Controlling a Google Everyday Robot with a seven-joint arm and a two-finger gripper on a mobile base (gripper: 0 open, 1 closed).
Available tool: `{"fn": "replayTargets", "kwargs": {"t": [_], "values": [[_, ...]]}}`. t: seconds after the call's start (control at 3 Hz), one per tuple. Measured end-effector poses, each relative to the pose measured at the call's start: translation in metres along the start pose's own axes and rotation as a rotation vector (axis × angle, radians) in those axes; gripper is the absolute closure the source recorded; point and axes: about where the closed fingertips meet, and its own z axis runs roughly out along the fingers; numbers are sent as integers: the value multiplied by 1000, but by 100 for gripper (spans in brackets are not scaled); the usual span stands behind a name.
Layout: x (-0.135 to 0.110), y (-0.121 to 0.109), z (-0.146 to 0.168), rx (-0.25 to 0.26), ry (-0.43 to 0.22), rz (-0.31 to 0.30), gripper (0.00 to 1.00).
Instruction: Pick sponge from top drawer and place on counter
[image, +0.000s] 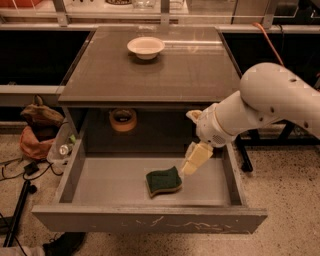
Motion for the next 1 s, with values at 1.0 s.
{"fn": "replayTargets", "kwargs": {"t": [1.0], "values": [[-6, 15, 160, 1, -186, -46, 0]]}}
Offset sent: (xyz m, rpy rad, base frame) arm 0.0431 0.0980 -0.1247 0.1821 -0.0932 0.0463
